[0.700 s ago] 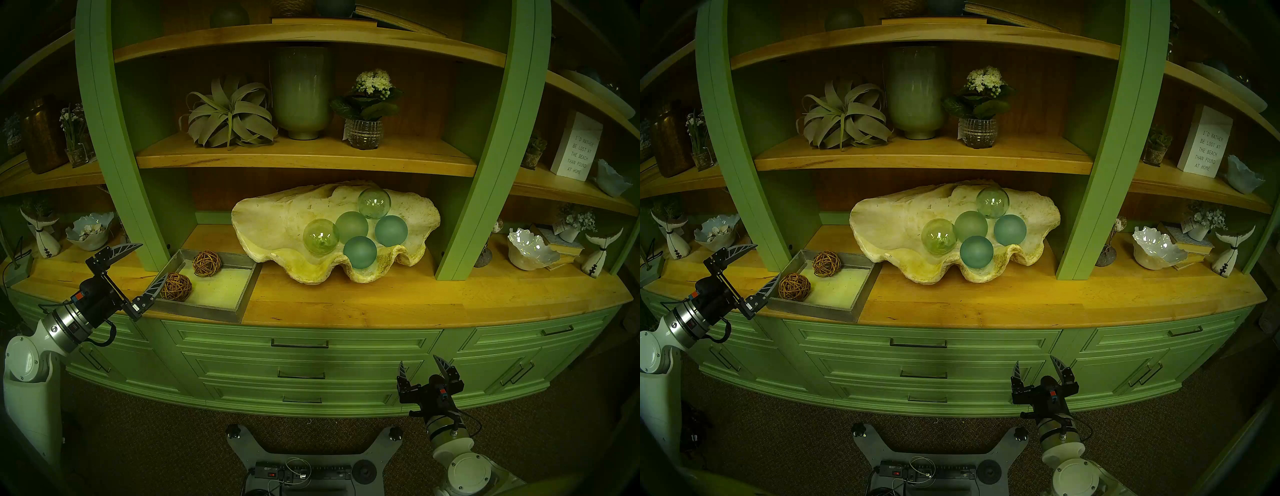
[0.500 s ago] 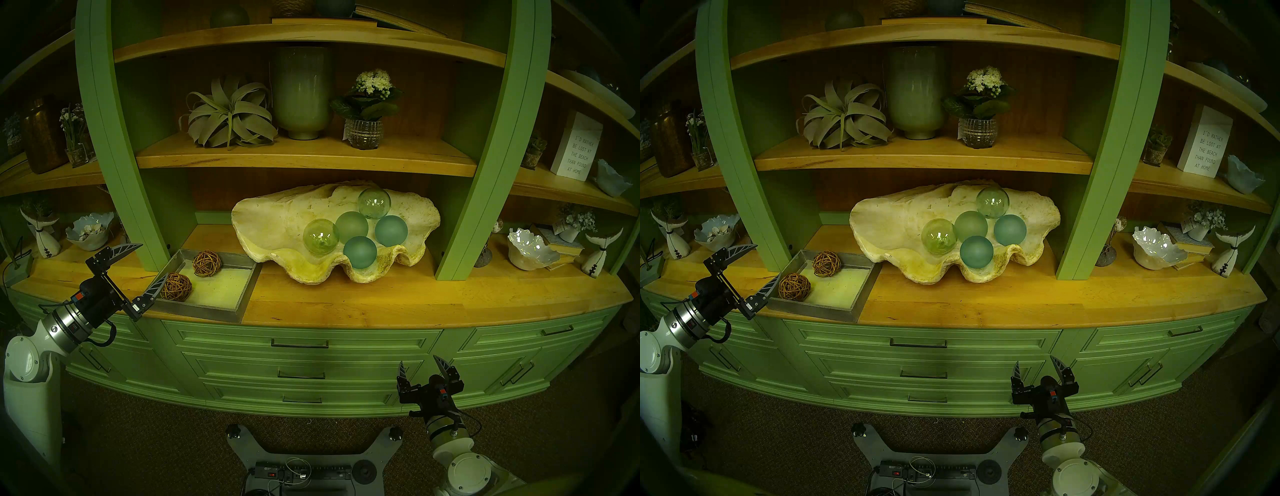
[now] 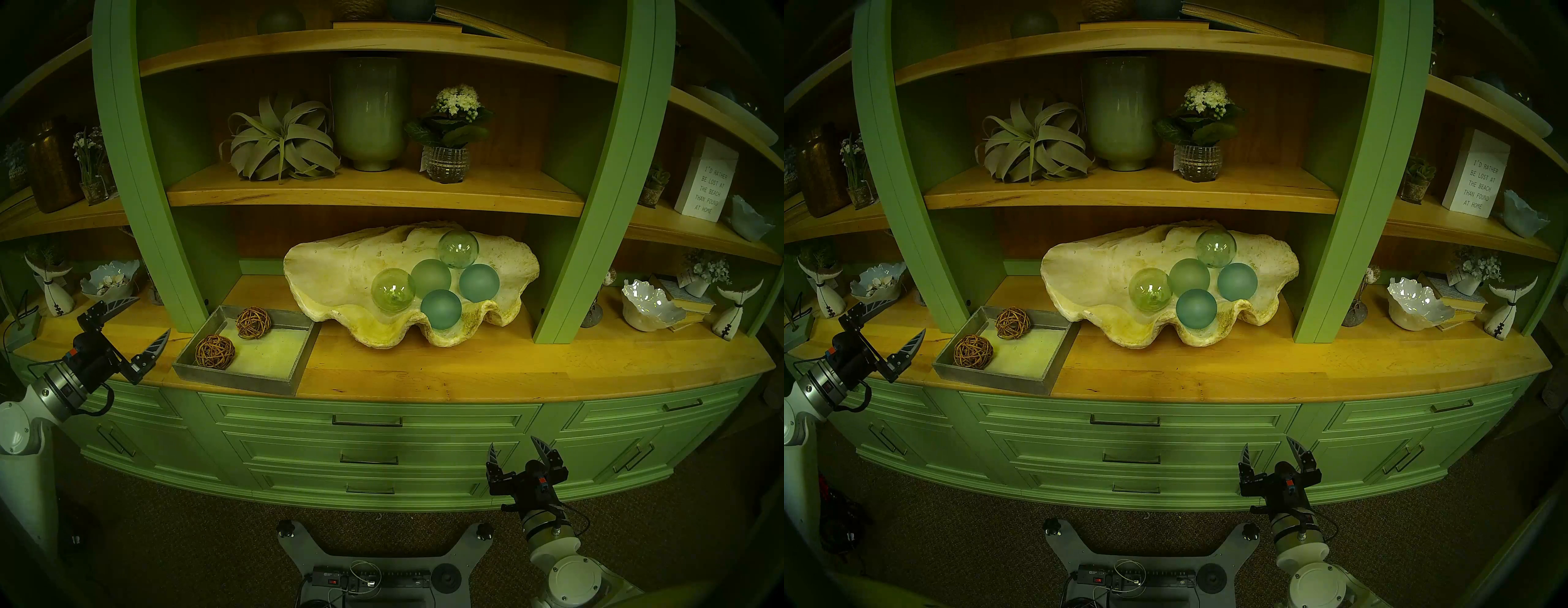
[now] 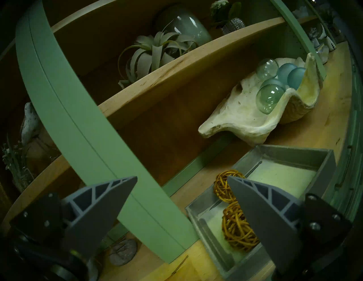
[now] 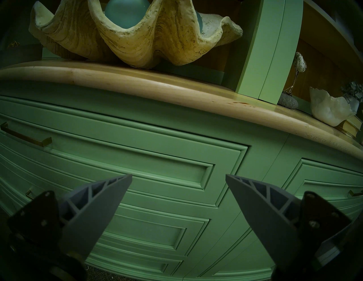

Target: Put wooden balls into bowl

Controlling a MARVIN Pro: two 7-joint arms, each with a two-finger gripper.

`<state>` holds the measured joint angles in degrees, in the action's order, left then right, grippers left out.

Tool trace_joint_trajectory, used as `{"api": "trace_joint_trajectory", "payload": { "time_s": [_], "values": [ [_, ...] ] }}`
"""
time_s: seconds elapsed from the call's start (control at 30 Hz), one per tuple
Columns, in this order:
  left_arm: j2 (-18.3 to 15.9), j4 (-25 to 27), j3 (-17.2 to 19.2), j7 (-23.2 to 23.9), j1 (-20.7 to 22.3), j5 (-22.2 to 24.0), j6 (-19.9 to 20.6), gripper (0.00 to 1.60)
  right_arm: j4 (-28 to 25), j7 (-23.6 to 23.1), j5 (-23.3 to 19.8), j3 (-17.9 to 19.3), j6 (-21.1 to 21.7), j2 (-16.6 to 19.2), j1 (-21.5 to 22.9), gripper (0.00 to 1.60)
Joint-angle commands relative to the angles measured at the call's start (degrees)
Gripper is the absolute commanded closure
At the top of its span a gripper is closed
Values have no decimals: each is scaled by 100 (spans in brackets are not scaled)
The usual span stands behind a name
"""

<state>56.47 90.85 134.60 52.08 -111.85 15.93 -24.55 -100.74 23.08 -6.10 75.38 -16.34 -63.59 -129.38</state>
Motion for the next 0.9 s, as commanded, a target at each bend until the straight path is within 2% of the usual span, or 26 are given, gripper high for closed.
{"api": "trace_joint_trajectory", "payload": {
  "time_s": [0.0, 0.17, 0.2, 0.27, 0.37, 0.4, 0.5, 0.73, 0.87],
  "values": [
    [-651, -50, 54, 126, 650, -194, 47, 0, -117, -2, 9, -2, -34, -10, 39, 0],
    [-894, 193, -196, 358, 873, -389, 102, 0, -98, -5, 9, -4, -34, -13, 47, 0],
    [-1096, 119, -327, 447, 1072, -427, 127, 0, -93, -5, 9, -4, -35, -13, 48, 0],
    [-1063, 294, -353, 473, 1031, -479, 156, 0, -88, -5, 9, -5, -35, -14, 50, 0],
    [-1257, 263, -504, 551, 1210, -493, 273, 0, -81, -5, 10, -6, -36, -15, 54, 0],
    [-1397, 178, -596, 586, 1345, -471, 342, 0, -78, -5, 10, -6, -37, -16, 55, 0],
    [-1453, 118, -699, 580, 1388, -399, 499, 0, -71, -5, 10, -7, -37, -16, 57, 0],
    [-1913, -266, -1358, 581, 1810, -92, 1006, 0, -60, -5, 11, -10, -40, -18, 62, 0],
    [-1955, -348, -1756, 544, 1955, 161, 1279, 0, -62, -5, 11, -11, -42, -18, 64, 0]
  ]
}}
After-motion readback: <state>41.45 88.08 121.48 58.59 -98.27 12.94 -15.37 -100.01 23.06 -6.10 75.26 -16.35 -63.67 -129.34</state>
